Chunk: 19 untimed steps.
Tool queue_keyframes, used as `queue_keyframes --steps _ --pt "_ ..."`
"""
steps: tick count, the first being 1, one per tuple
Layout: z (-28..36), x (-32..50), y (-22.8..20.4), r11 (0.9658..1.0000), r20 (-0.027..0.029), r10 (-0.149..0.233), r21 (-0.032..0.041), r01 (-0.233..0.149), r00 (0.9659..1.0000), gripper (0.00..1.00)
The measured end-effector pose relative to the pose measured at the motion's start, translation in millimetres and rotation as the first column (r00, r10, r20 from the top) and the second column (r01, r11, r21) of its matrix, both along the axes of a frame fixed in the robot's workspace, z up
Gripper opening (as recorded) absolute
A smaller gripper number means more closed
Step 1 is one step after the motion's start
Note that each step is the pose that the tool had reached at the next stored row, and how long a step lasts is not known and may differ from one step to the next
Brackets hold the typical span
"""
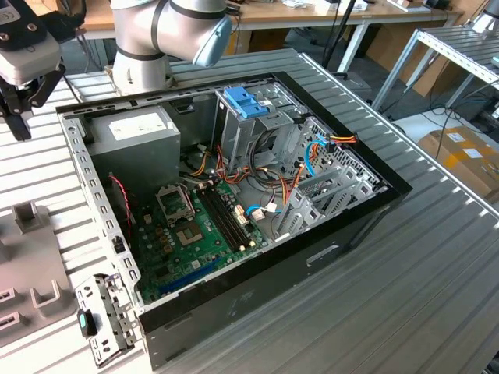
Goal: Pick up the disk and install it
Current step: 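Reach for the disk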
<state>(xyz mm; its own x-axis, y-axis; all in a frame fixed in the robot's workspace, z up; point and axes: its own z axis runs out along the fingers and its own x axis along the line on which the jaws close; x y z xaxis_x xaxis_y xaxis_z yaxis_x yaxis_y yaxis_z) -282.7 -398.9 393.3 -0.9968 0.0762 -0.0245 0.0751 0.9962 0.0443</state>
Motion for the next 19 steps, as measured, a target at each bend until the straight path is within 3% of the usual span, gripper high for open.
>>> queue_keyframes --steps 5,13,19 --pt "0.0 -6.8 0.0 1.0 0.0 0.0 0.0 0.0 1.0 0.11" --pt "0.0 -7.4 0.2 1.0 0.0001 0.0 0.0001 0.0 1.0 0.11" --pt "-0.1 -7.3 4.5 1.0 0.0 0.0 0.0 0.0 1.0 0.11"
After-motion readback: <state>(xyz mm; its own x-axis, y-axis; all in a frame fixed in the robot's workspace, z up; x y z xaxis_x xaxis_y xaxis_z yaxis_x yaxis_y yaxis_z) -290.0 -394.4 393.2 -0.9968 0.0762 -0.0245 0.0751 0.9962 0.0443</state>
